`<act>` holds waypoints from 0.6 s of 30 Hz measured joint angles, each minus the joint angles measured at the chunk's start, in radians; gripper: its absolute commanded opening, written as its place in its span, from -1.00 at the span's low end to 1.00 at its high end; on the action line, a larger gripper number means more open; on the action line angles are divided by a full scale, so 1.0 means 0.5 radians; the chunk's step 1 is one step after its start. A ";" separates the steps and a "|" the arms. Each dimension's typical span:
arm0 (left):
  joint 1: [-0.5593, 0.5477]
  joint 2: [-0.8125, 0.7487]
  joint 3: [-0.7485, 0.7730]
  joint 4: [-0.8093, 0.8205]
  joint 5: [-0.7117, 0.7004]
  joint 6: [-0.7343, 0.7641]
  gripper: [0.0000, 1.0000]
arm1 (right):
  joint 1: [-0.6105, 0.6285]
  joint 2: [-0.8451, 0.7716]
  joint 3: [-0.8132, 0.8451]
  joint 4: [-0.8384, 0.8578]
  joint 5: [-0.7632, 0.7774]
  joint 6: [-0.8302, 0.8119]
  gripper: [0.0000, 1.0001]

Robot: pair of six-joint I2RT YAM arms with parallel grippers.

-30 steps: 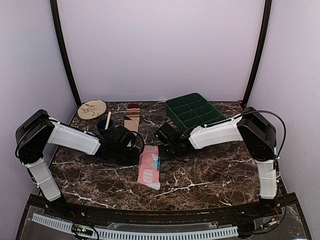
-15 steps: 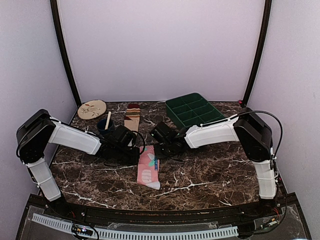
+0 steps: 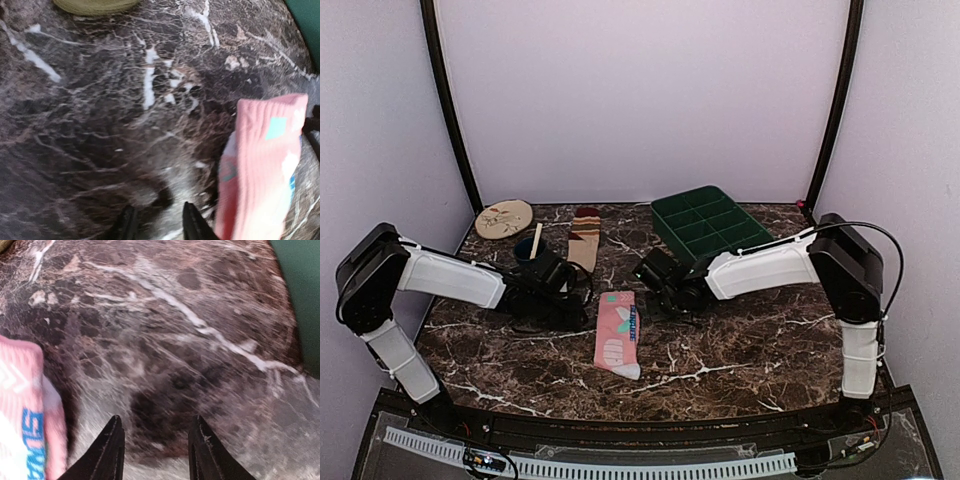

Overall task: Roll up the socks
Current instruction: Smooth out the sock at the center of the board.

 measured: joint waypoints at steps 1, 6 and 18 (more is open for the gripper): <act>0.005 -0.021 -0.014 -0.020 -0.012 0.004 -0.11 | 0.002 -0.040 -0.035 -0.008 0.018 -0.014 -0.15; 0.020 -0.195 -0.115 -0.123 -0.072 0.016 0.20 | 0.063 -0.242 -0.143 -0.057 0.036 -0.182 -0.12; -0.179 -1.183 -0.438 -0.147 -0.194 0.455 0.29 | 0.699 -0.491 -0.168 -0.283 0.025 -0.666 -0.09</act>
